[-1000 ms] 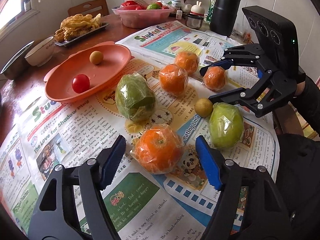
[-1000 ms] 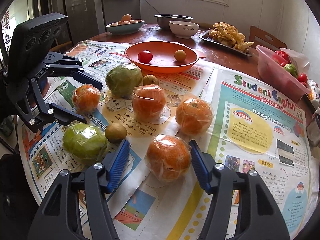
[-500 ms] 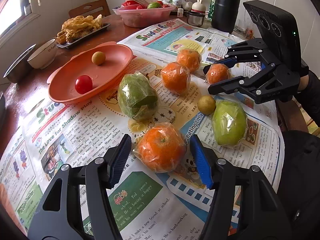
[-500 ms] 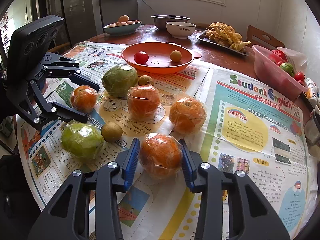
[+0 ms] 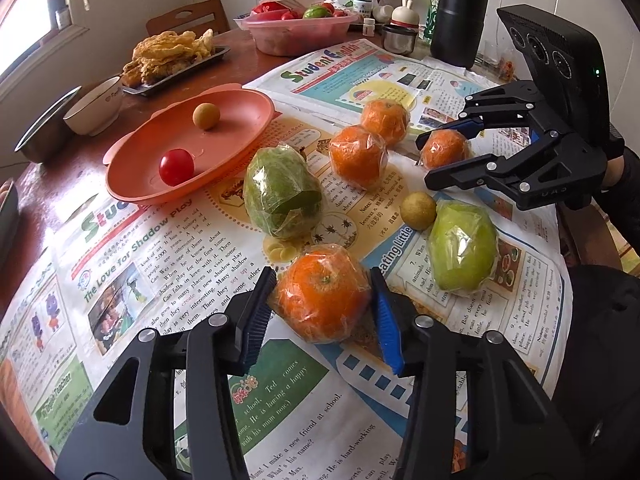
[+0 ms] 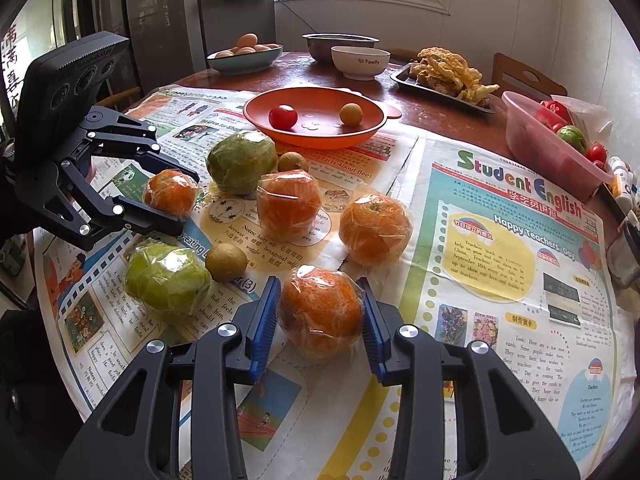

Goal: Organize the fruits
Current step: 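Close the right tool on a wrapped mandarin while the left tool grasps another wrapped mandarin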

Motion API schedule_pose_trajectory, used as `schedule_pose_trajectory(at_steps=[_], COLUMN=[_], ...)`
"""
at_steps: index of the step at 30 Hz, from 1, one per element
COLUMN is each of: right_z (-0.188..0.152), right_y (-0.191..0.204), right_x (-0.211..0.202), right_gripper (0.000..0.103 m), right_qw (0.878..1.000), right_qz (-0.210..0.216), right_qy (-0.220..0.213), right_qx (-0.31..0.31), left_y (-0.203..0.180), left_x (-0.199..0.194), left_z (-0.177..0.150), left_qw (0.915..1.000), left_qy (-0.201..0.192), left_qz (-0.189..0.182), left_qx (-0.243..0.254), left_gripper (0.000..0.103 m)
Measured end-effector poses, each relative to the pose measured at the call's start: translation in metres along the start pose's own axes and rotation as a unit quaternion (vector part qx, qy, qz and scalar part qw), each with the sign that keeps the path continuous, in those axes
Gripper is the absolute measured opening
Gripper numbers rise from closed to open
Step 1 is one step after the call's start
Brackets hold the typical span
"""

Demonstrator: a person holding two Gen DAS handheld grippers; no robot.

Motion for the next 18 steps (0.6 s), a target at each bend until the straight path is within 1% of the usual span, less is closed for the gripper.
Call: schedule_pose_trajectory(at_steps=[11, 18], right_z=[0.004, 0.020], right_y=[0.002, 0.011], right_x=[-0.006, -0.016], right_gripper=[0.037, 0.037], right_qw=[1.000, 1.000], right_qz=[-0.007, -0.024], right_qy=[-0.006, -0.011], right_qx=[0.000, -0.015], left_y=[0.001, 0.004], left_x=[-0.008, -0.019], left_z=[-0.002, 0.004], left_qw=[0.9999, 0.9995], left_qy=[-0.007, -0.019], left_qz=[0.007, 0.018], left_qx=[-0.008, -0.016], left_gripper=[0.038, 0.038])
Point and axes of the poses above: each gripper's, at about its wrist camera, not at the fingertips, and x roughly the way its jaws point, y to its left, z to its top, the point moved 2 cm from there along x, roughly the way its jaws point, and after that the axes turned 10 degrees about z, right-handed, at the moved point
